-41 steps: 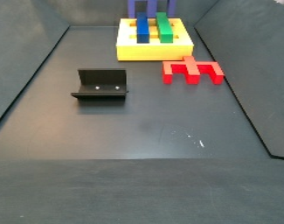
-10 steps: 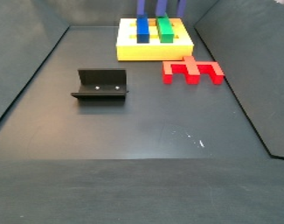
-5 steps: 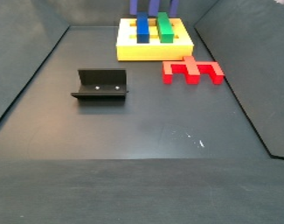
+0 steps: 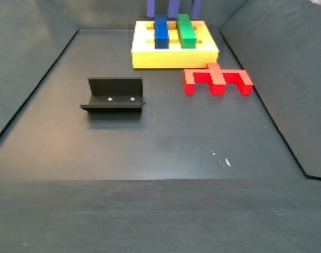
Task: Pick up the purple object. Move up. Move to above the board. Insert the purple object.
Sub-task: Insert the purple object.
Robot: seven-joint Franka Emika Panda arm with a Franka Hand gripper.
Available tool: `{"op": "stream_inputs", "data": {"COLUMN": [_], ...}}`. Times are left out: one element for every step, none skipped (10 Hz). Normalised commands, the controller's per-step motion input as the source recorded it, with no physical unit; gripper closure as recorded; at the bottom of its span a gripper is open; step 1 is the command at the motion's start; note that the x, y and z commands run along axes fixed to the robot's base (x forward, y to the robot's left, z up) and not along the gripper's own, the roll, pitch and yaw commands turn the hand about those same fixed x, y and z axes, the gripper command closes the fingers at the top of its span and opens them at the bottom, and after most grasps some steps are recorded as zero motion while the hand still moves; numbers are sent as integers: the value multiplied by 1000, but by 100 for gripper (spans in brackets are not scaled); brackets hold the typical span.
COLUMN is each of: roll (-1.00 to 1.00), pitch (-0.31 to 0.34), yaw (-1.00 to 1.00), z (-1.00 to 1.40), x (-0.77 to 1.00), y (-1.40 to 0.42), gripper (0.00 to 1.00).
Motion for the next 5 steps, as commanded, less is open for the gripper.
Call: {"op": "stream_inputs", "data": {"roll": [237,231,149,0,0], "pitch": [329,340,239,64,4], "yaw": [0,0,0,0,0], "z": [-91,-91,-37,-9,0], "x": [243,209,186,129,63], "y": [-29,-31,-40,-6,0], "gripper": [100,100,100,100,100]}}
